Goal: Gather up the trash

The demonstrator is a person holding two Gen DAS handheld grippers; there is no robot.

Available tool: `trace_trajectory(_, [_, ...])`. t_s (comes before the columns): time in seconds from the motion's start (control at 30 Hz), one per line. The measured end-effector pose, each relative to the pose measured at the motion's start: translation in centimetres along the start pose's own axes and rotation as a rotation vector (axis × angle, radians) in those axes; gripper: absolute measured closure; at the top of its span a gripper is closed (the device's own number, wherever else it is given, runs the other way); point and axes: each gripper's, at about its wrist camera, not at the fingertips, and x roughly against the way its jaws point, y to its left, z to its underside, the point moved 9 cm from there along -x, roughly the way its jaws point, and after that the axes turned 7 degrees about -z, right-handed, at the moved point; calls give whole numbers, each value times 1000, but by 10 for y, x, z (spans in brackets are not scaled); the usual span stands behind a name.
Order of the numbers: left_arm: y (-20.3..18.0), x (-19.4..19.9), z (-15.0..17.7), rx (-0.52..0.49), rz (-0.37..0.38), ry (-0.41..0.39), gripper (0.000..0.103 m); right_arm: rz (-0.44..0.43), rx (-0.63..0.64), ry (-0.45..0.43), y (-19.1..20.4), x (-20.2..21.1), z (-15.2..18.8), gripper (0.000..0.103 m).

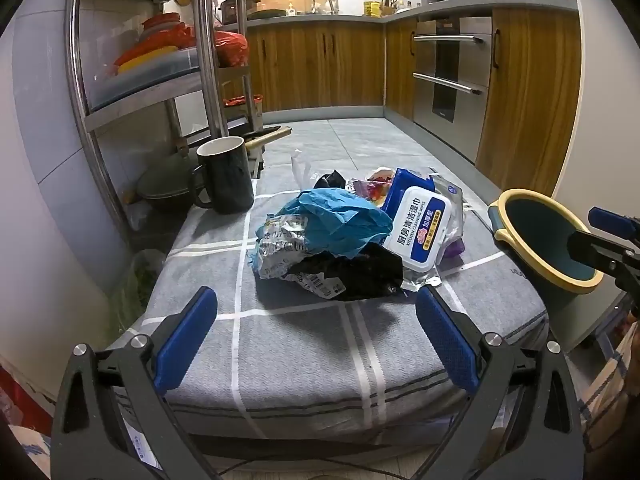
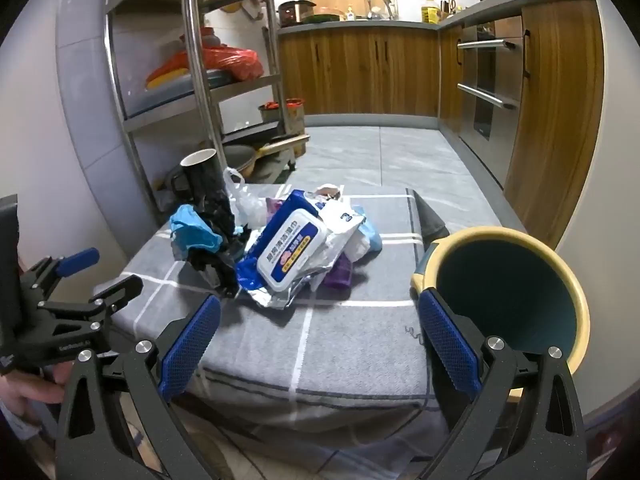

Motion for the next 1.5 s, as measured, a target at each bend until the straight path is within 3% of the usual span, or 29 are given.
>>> trace_trajectory(1.5, [2,-4,4,12,6,16,6,4,3,10,4,-2,5,5])
